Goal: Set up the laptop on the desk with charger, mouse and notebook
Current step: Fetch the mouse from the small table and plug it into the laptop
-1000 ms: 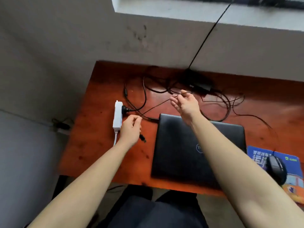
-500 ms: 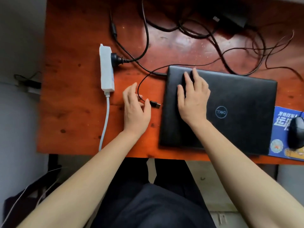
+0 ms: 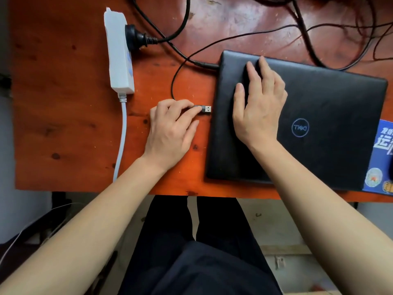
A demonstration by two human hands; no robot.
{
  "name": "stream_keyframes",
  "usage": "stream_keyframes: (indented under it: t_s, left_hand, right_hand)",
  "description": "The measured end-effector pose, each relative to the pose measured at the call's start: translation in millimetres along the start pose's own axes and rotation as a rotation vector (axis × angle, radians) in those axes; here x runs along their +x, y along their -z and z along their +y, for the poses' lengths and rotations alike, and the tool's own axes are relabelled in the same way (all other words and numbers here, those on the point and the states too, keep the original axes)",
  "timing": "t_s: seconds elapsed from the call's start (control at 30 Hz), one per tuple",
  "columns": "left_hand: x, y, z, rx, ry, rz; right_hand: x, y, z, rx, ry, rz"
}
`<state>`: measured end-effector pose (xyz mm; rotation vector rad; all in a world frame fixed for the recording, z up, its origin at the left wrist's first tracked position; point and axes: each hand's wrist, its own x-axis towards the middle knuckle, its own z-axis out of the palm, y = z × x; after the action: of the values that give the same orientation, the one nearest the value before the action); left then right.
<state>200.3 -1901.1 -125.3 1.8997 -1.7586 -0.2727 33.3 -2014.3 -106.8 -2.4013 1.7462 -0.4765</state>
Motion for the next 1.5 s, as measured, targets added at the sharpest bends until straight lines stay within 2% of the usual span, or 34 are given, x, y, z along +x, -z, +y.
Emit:
stream_keyframes:
  t_s: [0.13,0.4,0.63,1.03,1.37,1.5]
  left_hand:
    - [3.8,-2.2,1.0,-0.019,0.074,0.023]
    - [13.5,-0.1,11.1,0.035,0.107,0.001]
    - [12.7,5.2,6.2,0.011,0.036,-0.058]
    - [30.3,2.6,0.6,-0.063,-0.189,-0.125]
    - [28.4,-5.7,-6.6,-0.087,-0.189,-0.075]
    - [23.0,-6.2,-6.3,-0.027,-0.123,-0.054]
  right_hand:
    - [-0.2,-0.9,0.6,-0.008,-0.004,0.012]
    - [-1.4,-2.5,0.7,-0.039,-0.007,0.013]
    - [-1.8,-4.9,-0.1,-0.055,-0.009,0.006]
    - [-1.4,-4.7,-1.5,-0.076,-0.014,0.009]
    - [-1.5,-7.6,0.6,-0.061,-0.006,0.038]
    - [-1.8,-7.8,1.3,-0.057,0.005,0.046]
